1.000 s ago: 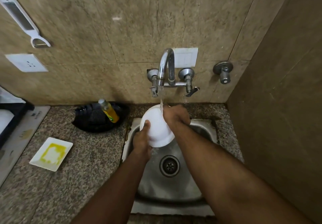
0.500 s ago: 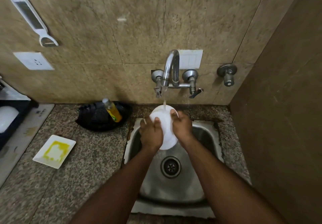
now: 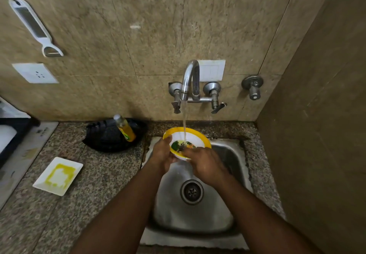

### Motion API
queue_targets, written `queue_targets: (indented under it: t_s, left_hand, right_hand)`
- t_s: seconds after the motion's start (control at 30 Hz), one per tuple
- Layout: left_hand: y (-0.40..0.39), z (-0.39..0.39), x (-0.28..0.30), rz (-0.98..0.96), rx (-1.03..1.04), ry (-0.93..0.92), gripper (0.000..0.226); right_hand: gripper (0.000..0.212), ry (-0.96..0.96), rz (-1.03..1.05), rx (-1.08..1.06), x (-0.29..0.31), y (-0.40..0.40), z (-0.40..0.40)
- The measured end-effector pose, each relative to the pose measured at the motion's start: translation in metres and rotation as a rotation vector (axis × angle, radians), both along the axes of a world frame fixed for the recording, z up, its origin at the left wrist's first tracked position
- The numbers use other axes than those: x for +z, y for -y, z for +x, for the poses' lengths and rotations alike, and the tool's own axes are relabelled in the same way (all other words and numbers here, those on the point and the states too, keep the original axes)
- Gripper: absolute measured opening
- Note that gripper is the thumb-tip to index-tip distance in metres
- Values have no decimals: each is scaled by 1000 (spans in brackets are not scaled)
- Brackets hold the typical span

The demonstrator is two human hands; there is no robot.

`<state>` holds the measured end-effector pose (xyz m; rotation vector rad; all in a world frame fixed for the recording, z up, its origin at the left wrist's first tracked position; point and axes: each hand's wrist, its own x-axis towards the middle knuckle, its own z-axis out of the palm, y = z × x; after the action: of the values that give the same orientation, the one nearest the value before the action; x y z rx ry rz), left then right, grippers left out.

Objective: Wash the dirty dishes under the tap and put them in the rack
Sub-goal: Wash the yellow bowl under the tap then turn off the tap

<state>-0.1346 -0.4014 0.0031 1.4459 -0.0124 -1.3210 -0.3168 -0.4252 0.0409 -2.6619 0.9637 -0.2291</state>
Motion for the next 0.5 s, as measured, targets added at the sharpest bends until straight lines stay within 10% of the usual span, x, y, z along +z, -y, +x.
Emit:
queue_targets:
  t_s: [0.17,0.5]
  left_hand:
    - [-24,-3,8,-222,50,14,36]
    - [-28,-14,4,-237,171,15,41]
  right_hand:
    - [59,-199,-61,10,0,6,-13]
    - [40,536,63,-293,18,31,-4]
